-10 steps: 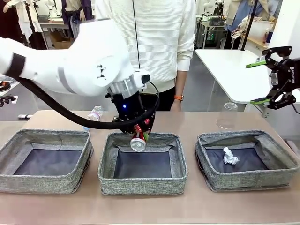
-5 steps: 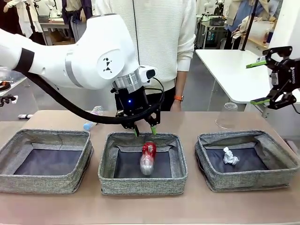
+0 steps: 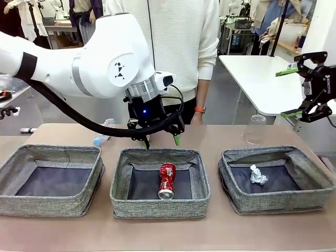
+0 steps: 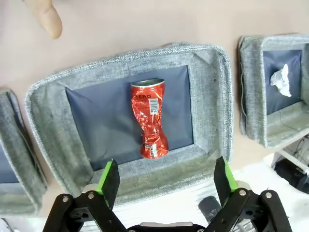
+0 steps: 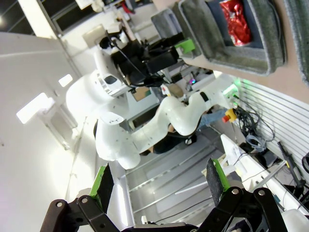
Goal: Sort the waste into the appropriate baskets.
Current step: Place the picked waste into the Fabric basket indicated by the person.
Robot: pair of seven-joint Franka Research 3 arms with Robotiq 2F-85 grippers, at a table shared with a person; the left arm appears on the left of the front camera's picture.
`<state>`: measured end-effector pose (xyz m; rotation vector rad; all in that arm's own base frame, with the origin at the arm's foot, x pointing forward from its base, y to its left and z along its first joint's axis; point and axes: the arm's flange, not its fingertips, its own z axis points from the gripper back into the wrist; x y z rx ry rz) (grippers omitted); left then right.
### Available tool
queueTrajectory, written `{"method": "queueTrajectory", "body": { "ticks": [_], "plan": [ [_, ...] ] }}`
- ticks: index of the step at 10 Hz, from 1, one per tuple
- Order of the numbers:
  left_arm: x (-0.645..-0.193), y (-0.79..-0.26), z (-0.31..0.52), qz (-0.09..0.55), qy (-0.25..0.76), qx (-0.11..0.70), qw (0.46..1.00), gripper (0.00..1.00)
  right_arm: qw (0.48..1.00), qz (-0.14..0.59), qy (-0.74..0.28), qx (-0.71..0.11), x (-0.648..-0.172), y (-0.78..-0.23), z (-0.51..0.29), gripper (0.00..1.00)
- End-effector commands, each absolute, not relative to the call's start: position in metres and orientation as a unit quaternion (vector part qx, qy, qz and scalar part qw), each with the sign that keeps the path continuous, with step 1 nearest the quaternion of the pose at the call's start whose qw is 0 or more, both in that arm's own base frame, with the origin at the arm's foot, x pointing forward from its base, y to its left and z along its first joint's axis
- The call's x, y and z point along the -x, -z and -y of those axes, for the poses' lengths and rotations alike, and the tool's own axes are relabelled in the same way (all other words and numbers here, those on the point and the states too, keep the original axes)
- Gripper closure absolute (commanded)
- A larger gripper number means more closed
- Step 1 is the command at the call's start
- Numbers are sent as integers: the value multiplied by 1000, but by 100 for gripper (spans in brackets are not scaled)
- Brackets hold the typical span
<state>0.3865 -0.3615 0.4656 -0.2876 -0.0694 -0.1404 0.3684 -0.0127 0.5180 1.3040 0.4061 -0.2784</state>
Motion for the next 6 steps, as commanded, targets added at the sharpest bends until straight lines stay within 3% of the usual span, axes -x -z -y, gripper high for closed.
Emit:
{"method": "queueTrajectory", "body": {
  "ticks": [1, 4, 6],
  "plan": [
    [-389, -487, 341, 16, 79, 173, 982, 0, 760, -189, 131, -608, -368, -522, 12, 0],
    [-386, -576, 201, -28, 161, 334, 928, 0, 760, -189, 131, -608, -368, -522, 12, 0],
    [-369, -603, 94, -49, 197, 465, 862, 0, 760, -189, 131, -608, -368, -522, 12, 0]
  ]
}}
